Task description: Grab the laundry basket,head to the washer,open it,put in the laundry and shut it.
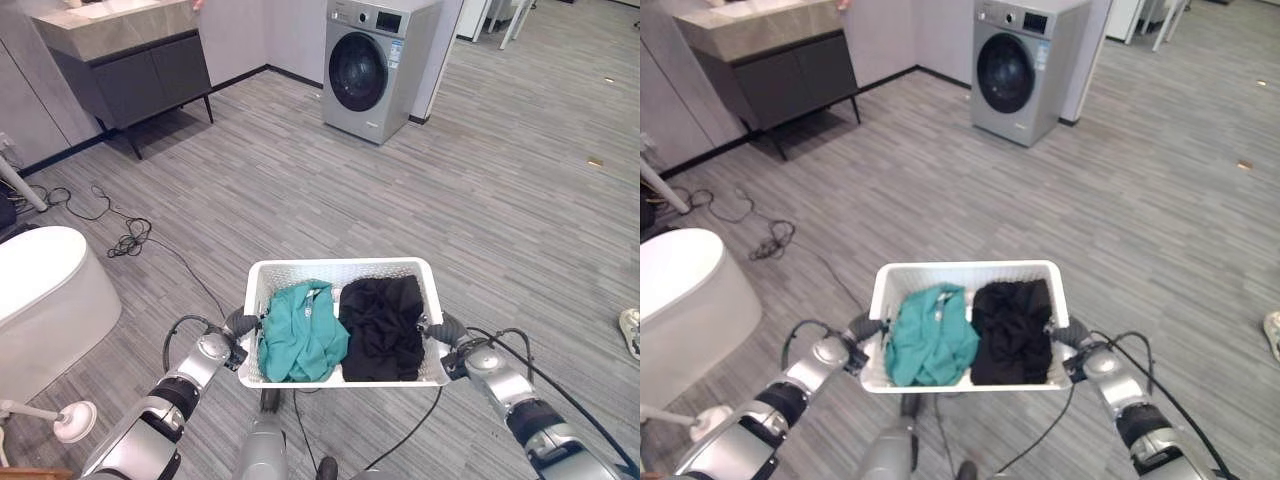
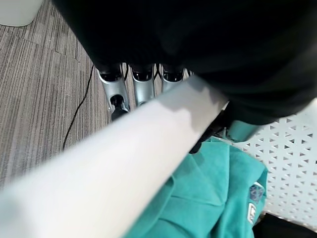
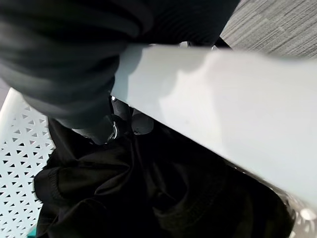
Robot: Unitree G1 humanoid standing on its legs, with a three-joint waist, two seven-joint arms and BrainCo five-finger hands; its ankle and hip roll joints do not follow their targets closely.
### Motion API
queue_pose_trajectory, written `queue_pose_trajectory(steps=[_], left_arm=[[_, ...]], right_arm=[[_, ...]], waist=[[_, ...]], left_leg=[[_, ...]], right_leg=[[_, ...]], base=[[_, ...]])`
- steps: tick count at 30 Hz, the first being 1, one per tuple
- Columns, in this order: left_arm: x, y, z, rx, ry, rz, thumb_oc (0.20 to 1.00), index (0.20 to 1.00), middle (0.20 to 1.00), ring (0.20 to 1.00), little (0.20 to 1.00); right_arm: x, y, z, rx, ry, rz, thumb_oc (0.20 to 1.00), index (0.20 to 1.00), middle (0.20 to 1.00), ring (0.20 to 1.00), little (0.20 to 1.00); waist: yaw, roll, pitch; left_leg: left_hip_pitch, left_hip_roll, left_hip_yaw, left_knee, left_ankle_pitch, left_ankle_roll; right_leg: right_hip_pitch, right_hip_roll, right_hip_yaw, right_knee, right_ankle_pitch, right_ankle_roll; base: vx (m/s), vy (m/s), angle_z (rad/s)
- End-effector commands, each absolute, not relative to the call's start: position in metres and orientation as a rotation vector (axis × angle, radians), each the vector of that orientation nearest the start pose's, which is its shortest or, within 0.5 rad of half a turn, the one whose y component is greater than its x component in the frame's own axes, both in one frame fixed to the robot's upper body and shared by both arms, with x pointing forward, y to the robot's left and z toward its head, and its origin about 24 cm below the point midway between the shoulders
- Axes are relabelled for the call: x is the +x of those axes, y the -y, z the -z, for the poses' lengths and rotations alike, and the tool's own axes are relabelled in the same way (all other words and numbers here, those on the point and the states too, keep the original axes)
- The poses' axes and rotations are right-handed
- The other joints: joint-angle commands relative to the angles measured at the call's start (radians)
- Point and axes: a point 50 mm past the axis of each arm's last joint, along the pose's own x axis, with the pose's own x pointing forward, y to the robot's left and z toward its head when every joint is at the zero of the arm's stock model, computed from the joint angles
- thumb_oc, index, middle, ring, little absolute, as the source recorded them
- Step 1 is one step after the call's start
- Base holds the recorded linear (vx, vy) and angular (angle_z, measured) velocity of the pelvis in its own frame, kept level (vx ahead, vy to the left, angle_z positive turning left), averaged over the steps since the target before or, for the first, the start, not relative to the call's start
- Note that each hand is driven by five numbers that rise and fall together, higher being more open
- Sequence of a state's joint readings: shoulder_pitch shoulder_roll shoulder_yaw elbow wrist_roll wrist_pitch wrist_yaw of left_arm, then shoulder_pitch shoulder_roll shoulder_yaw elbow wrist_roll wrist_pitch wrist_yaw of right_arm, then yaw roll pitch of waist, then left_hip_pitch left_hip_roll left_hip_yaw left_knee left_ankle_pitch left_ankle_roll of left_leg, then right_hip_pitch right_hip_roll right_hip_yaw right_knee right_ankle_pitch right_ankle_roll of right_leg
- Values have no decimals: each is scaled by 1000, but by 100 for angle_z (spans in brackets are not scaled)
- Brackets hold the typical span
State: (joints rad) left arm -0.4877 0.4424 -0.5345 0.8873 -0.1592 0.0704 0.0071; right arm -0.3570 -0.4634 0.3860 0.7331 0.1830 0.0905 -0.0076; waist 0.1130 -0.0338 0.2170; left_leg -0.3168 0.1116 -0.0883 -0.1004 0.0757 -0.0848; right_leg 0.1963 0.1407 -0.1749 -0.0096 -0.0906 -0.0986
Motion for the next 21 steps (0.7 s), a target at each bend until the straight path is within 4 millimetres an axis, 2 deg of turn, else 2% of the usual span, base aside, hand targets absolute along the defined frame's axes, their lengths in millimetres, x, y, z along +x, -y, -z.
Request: queue_pose_trajectory(steps=[1, 2, 3, 5, 7, 8, 9, 10, 12, 13, 15, 16, 17, 18, 19, 20, 21], left_arm=[[342, -177, -18, 594, -310, 247, 200, 200, 200, 200, 200], [340, -181, -16, 607, -316, 244, 200, 200, 200, 200, 200], [340, -182, -15, 607, -317, 244, 200, 200, 200, 200, 200], [337, -187, -13, 617, -326, 238, 200, 200, 200, 200, 200], [334, -192, -11, 632, -338, 235, 200, 200, 200, 200, 200], [333, -196, -10, 637, -344, 230, 200, 200, 200, 200, 200], [333, -196, -10, 637, -344, 230, 200, 200, 200, 200, 200], [333, -196, -11, 641, -340, 226, 200, 200, 200, 200, 200], [334, -197, -13, 650, -333, 222, 200, 200, 200, 200, 200], [335, -197, -15, 654, -330, 221, 200, 200, 200, 200, 200], [337, -195, -18, 658, -317, 225, 200, 200, 200, 200, 200], [339, -196, -21, 669, -309, 227, 200, 200, 200, 200, 200], [339, -196, -21, 668, -309, 228, 200, 200, 200, 200, 200], [342, -193, -24, 676, -300, 230, 200, 200, 200, 200, 200], [343, -192, -24, 676, -295, 226, 200, 200, 200, 200, 200], [343, -192, -24, 676, -296, 226, 200, 200, 200, 200, 200], [344, -191, -25, 678, -290, 222, 200, 200, 200, 200, 200]], right_arm=[[316, 213, -12, -458, -317, -134, 200, 200, 200, 200, 200], [314, 210, -9, -451, -321, -145, 200, 200, 200, 200, 200], [314, 210, -9, -451, -321, -145, 200, 200, 200, 200, 200], [309, 211, -3, -439, -342, -147, 200, 200, 200, 200, 200], [305, 215, 4, -440, -372, -141, 200, 200, 200, 200, 200], [303, 219, 8, -427, -392, -121, 200, 200, 200, 200, 200], [303, 219, 8, -427, -392, -121, 200, 200, 200, 200, 200], [303, 220, 8, -424, -396, -110, 200, 200, 200, 200, 200], [302, 225, 10, -424, -412, -98, 200, 200, 200, 200, 200], [301, 227, 10, -425, -418, -94, 200, 200, 200, 200, 200], [301, 233, 7, -432, -411, -83, 200, 200, 200, 200, 200], [298, 243, 3, -435, -401, -57, 200, 200, 200, 200, 200], [297, 243, 3, -436, -402, -56, 200, 200, 200, 200, 200], [297, 247, -1, -441, -388, -44, 200, 200, 200, 200, 200], [297, 249, -2, -439, -385, -38, 200, 200, 200, 200, 200], [297, 249, -2, -440, -385, -37, 200, 200, 200, 200, 200], [297, 251, -3, -445, -380, -35, 200, 200, 200, 200, 200]], waist=[[44, 3, -63], [57, -7, -80], [58, -8, -80], [61, -22, -100], [63, -41, -117], [51, -36, -114], [54, -38, -115], [46, -28, -109], [30, -13, -96], [17, -6, -91], [-15, 3, -77], [-51, -2, -71], [-56, 0, -66], [-79, -11, -69], [-89, -18, -72], [-89, -15, -70], [-102, -23, -70]], left_leg=[[41, 18, 9, 79, 94, 19], [40, 3, 16, 161, 97, 31], [40, 3, 17, 164, 96, 32], [50, -32, 26, 216, 72, 52], [73, -76, 51, 254, 22, 89], [116, -97, 71, 259, -19, 125], [115, -98, 75, 261, -21, 126], [143, -101, 84, 260, -39, 141], [210, -108, 105, 246, -70, 166], [240, -109, 107, 237, -82, 171], [286, -118, 92, 225, -99, 173], [334, -138, 72, 212, -126, 162], [341, -136, 66, 212, -129, 161], [370, -148, 53, 209, -163, 146], [386, -156, 45, 204, -177, 141], [391, -153, 43, 204, -180, 140], [410, -158, 36, 199, -196, 134]], right_leg=[[31, -156, 59, 121, -136, 162], [45, -182, 77, 160, -138, 177], [44, -184, 78, 161, -140, 178], [37, -220, 86, 234, -104, 205], [0, -259, 99, 356, -2, 240], [-71, -285, 93, 524, 132, 263], [-75, -287, 98, 529, 130, 265], [-103, -299, 83, 604, 183, 271], [-168, -327, 37, 715, 224, 279], [-206, -331, 21, 734, 203, 269], [-282, -304, 5, 706, 142, 254], [-327, -281, -3, 557, 91, 241], [-314, -280, -10, 551, 89, 240], [-334, -276, -8, 350, 72, 237], [-342, -281, 7, 262, 83, 243], [-334, -277, 4, 254, 85, 243], [-361, -284, 29, 175, 111, 256]], base=[[716, 361, -49], [558, 297, -37], [503, 299, -34], [406, 269, -49], [444, 355, -18], [330, 301, -1], [303, 303, 3], [197, 193, -3], [315, 264, -5], [316, 202, 3], [410, 120, 15], [404, 45, 34], [511, -40, 55], [355, -85, 70], [353, -81, 60], [243, -62, 47], [144, -35, 39]])
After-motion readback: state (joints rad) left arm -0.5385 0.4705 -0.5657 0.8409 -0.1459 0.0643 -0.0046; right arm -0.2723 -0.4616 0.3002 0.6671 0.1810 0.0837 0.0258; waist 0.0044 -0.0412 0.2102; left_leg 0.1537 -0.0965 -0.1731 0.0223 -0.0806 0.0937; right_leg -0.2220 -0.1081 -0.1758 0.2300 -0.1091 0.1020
